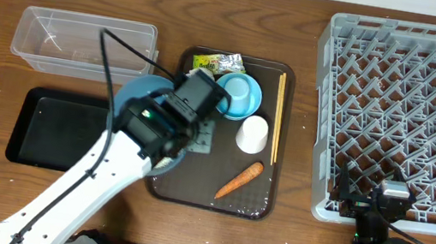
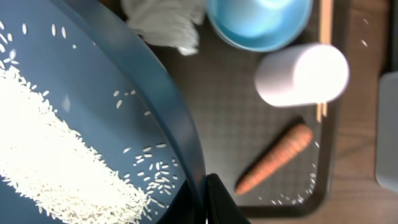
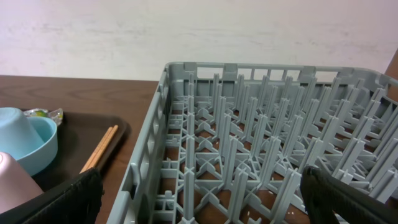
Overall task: Sort waste into correct bins and load items into the dishwasher rack
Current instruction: 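Lift the teal plate with the left gripper and carry it left, then tilt the teal plate over the black tray to pour out the rice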
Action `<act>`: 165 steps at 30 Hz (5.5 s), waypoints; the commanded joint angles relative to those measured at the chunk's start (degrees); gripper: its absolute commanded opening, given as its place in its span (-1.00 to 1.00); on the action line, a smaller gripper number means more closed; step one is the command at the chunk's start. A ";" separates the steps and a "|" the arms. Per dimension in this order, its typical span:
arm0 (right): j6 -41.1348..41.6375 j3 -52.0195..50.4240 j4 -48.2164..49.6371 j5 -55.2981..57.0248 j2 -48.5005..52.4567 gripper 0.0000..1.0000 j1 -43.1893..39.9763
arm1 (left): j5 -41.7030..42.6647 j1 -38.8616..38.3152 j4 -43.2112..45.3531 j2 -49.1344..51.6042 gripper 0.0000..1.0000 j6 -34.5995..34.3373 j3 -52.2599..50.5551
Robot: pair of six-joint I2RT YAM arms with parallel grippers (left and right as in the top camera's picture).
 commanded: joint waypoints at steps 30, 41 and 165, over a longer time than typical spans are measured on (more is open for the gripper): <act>0.35 -0.15 -0.15 -0.02 -0.33 0.99 -0.22 | 22.84 40.52 7.32 -0.74 -0.88 -4.04 0.20; 0.35 -0.15 -0.15 -0.02 -0.33 0.99 -0.22 | 44.85 53.77 7.26 -0.74 -0.88 5.46 0.20; 0.35 -0.15 -0.15 -0.02 -0.33 0.98 -0.22 | 79.87 74.97 -21.14 4.70 -0.88 39.89 -1.53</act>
